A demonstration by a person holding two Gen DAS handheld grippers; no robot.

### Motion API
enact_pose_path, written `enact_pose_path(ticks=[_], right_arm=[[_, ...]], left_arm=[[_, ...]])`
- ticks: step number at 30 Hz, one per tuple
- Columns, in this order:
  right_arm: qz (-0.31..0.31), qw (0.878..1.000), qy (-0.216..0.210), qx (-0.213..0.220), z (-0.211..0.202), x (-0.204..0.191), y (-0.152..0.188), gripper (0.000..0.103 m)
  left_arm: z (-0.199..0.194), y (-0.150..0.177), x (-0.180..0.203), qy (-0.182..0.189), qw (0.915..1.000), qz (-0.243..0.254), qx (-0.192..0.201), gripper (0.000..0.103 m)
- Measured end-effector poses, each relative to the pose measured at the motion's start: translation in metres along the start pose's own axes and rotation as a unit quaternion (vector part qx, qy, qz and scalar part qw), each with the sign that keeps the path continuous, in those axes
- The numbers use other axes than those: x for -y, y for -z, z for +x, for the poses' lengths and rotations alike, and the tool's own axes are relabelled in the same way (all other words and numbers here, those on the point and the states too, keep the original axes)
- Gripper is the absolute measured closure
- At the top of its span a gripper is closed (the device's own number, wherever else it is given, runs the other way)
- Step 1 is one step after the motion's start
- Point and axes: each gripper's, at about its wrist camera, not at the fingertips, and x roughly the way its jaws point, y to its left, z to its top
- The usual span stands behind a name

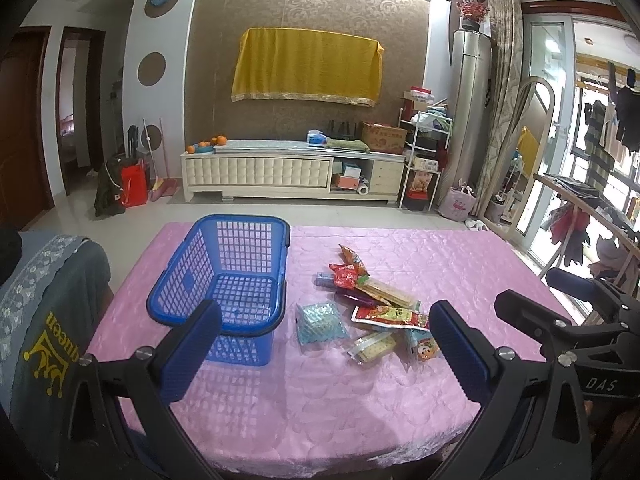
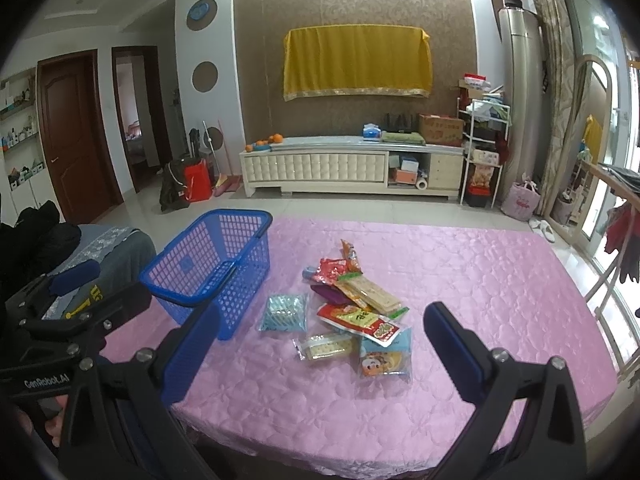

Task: Organize snacks
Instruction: 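Reach the left tool into the snack pile and grasp the red-and-yellow sauce packet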

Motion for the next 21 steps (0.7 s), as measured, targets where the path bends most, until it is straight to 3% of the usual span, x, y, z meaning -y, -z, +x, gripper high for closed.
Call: enact_pose_path(ticks=[3,6,9,11,16,21], right_arm=[[-0.005,1.000,0.015,-0.003,0.007,0.005,-0.007,0.000],[-0.006,0.999,0.032,0.027,0.009,0.013,-0.014,0.000],[0.000,0.999,0.019,0.035,0.017,0.027,-0.020,0.000],[0.003,0.999,0.025,0.028,0.026,0.038,-0.024,0.000],[0.028,0.999,-0.005,-0.021,0.057,0.070,-0.031,0.000],[0.022,0.998,0.028,-0.056,0.090,0.092,-0.025,0.000]], left_arm=[[0.011,-0.009,0.007,0.005,1.0000,0.007,-0.003,0.001],[0.024,-0.019,0.013,0.011,0.9998,0.015,-0.009,0.000],[0.042,-0.030,0.021,0.017,0.9996,0.018,-0.016,0.000],[0.055,-0.034,0.026,0.022,0.9993,0.022,-0.023,0.000],[0.092,-0.042,0.043,0.044,0.9973,0.031,-0.049,0.000],[0.131,-0.041,0.059,0.053,0.9938,0.040,-0.089,0.000]])
